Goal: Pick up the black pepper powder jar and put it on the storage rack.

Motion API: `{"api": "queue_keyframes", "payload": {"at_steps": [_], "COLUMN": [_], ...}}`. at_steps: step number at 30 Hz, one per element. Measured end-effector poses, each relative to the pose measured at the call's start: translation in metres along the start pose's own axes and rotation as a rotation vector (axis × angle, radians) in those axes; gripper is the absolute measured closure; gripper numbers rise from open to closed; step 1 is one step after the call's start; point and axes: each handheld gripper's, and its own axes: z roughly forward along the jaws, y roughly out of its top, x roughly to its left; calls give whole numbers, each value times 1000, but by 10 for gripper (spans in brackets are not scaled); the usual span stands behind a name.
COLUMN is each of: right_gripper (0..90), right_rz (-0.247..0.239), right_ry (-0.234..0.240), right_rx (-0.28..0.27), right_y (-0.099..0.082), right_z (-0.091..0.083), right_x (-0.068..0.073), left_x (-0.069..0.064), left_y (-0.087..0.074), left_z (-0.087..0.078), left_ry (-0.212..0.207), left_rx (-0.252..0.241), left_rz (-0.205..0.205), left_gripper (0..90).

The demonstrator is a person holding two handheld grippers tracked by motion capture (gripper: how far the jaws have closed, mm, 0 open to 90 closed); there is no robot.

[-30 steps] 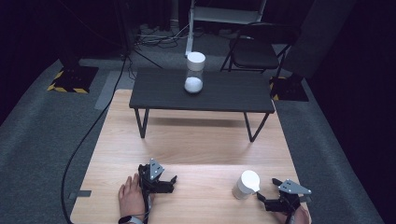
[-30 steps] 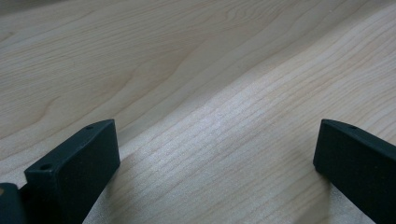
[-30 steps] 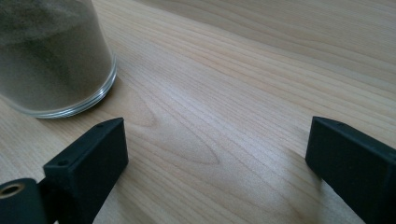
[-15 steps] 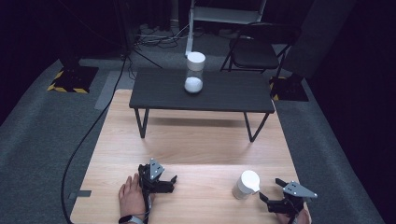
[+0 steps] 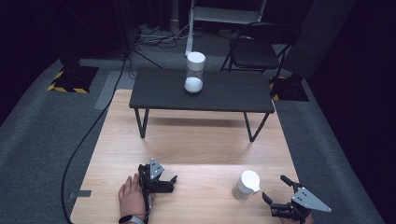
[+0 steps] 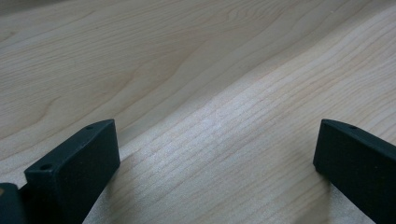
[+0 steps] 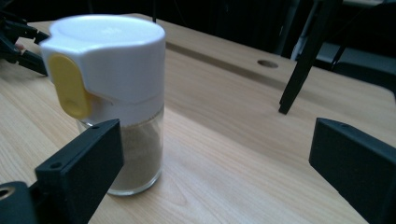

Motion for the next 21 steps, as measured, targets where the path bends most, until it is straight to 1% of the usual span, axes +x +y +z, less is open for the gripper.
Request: {"api": "queue_keyframes", "payload": {"at_steps": [1, 5, 8, 11, 14, 21], "right_gripper": [30, 29, 30, 30, 30, 28], "right_rz": [-4, -2, -5, -9, -33, -48], "right_ry": [-7, -7, 4, 36, 71, 113], "right_rx": [-1, -13, -32, -54, -57, -70], "right_y": [1, 0, 0, -1, 1, 5], "right_z": [-1, -2, -5, -6, -4, 1], "right_x": [2, 2, 1, -1, 1, 6], "left_x": [0, 0, 0, 0, 0, 0], "left_y": [0, 0, 0, 0, 0, 0], "left_z": [0, 0, 0, 0, 0, 0], "left_ry": [0, 0, 0, 0, 0, 1], "left_rx": [0, 0, -1, -1, 0, -1], "left_rz": [0, 0, -2, -2, 0, -2], "left_gripper": [0, 0, 0, 0, 0, 0]}}
